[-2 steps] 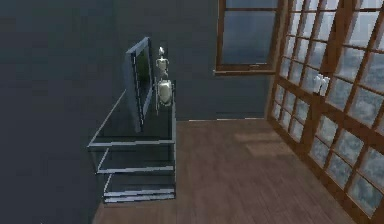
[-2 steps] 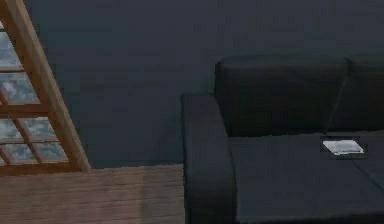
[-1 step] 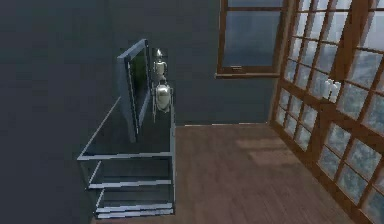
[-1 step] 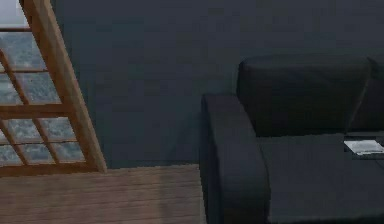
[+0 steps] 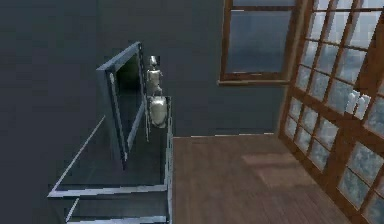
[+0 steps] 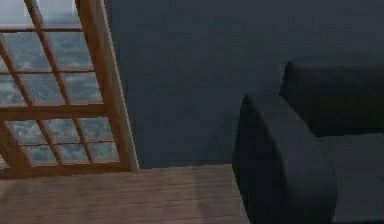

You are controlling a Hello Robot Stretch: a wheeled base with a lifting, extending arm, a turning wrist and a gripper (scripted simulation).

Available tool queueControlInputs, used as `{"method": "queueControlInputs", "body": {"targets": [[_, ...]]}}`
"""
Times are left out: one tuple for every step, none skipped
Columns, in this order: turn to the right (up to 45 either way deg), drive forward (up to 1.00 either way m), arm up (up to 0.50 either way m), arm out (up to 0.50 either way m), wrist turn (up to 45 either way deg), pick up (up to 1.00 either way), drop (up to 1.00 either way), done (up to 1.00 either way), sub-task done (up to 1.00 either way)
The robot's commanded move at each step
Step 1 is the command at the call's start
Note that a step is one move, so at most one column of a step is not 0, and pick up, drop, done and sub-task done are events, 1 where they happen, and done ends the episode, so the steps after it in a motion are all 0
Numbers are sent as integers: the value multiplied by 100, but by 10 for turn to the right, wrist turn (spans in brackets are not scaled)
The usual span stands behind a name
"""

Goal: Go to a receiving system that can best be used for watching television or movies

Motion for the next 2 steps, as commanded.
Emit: {"method": "queueControlInputs", "body": {"targets": [[-90, 0, 0, 0, 0, 0, 0, 0, 0], [0, 25, 0, 0, 0, 0, 0, 0, 0]]}}
